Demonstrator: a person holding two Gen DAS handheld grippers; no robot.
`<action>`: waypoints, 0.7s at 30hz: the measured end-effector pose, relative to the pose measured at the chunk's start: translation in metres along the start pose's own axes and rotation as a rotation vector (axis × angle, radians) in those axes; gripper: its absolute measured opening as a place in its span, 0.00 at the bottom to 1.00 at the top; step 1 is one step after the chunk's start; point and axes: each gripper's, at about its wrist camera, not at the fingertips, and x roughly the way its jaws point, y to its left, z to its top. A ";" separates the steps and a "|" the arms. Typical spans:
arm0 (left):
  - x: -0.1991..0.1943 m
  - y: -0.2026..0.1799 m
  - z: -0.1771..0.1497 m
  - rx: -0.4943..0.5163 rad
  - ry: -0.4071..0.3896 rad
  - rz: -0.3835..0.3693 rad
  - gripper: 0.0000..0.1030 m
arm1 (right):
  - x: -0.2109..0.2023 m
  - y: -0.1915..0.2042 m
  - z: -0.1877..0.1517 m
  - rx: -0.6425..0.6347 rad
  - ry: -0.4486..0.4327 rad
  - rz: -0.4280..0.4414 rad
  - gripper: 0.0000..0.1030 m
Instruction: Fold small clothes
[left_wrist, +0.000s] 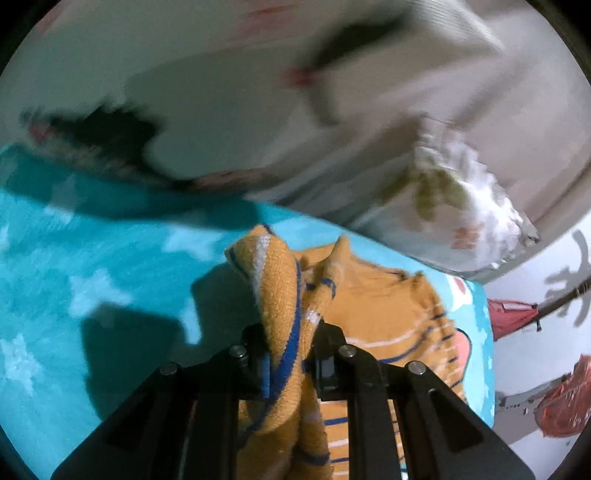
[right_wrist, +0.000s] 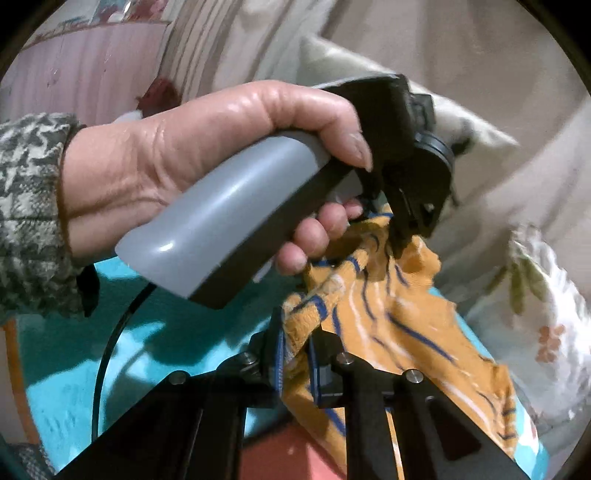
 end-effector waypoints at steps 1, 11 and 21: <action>0.002 -0.018 0.002 0.023 0.002 -0.008 0.15 | -0.006 -0.008 -0.004 0.017 -0.007 -0.009 0.11; 0.063 -0.180 -0.024 0.240 0.080 -0.148 0.15 | -0.085 -0.109 -0.087 0.268 -0.006 -0.172 0.11; 0.058 -0.205 -0.056 0.231 0.073 -0.164 0.51 | -0.076 -0.166 -0.173 0.517 0.141 -0.123 0.11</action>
